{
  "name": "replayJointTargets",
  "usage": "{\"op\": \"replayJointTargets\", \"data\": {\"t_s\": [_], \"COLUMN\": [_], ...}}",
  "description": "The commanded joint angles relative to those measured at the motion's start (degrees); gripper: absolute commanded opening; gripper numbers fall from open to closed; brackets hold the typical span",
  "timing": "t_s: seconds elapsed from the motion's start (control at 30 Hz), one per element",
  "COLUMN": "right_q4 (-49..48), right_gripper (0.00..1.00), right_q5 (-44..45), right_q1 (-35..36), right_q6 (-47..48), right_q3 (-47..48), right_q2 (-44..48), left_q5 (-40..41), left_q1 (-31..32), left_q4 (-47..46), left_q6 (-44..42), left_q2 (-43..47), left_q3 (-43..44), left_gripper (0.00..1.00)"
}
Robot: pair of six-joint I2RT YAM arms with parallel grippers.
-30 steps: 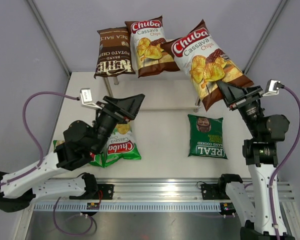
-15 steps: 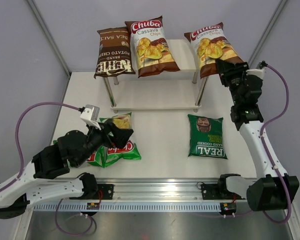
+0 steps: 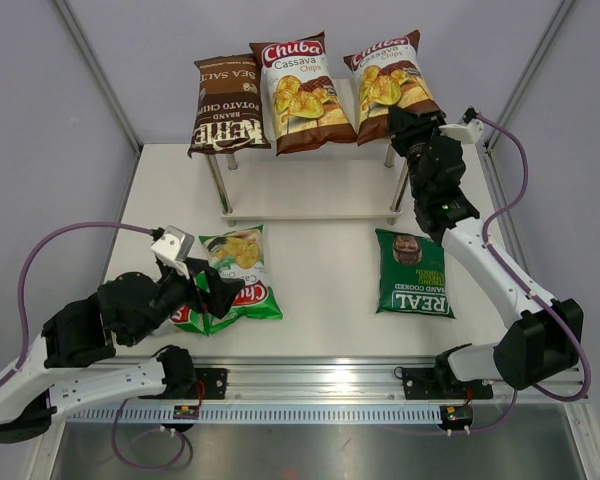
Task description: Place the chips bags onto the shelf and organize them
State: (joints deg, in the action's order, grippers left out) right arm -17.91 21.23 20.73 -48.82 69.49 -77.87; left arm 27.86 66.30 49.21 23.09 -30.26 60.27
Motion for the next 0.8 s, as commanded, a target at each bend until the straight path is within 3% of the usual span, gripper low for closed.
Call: {"op": "replayJointTargets", "data": {"t_s": [0.0, 0.13, 0.33, 0.77], "right_q4": [-7.0, -9.2, -7.9, -4.7], "right_gripper": [0.09, 0.09, 0.09, 0.09], "right_q5": [7.2, 11.6, 9.6, 14.9], "right_q1": [1.6, 4.7, 5.0, 8.7], "right_q6": [1.6, 4.3, 1.8, -2.3], "right_q3": [0.6, -0.9, -1.6, -4.2], "right_q2": [-0.1, 0.8, 1.9, 5.4], "left_q5": [0.0, 0.4, 3.2, 3.7], "left_q1": [-0.1, -0.1, -0.1, -0.1], "left_q4": [-2.9, -6.7, -7.8, -7.6], "left_q6": [-4.2, -5.2, -5.1, -4.0], "left_q2": [3.7, 8.2, 12.0, 13.0], "left_q3": [-2.2, -6.2, -10.1, -11.9], "left_gripper": [0.99, 0.99, 0.99, 0.99]}}
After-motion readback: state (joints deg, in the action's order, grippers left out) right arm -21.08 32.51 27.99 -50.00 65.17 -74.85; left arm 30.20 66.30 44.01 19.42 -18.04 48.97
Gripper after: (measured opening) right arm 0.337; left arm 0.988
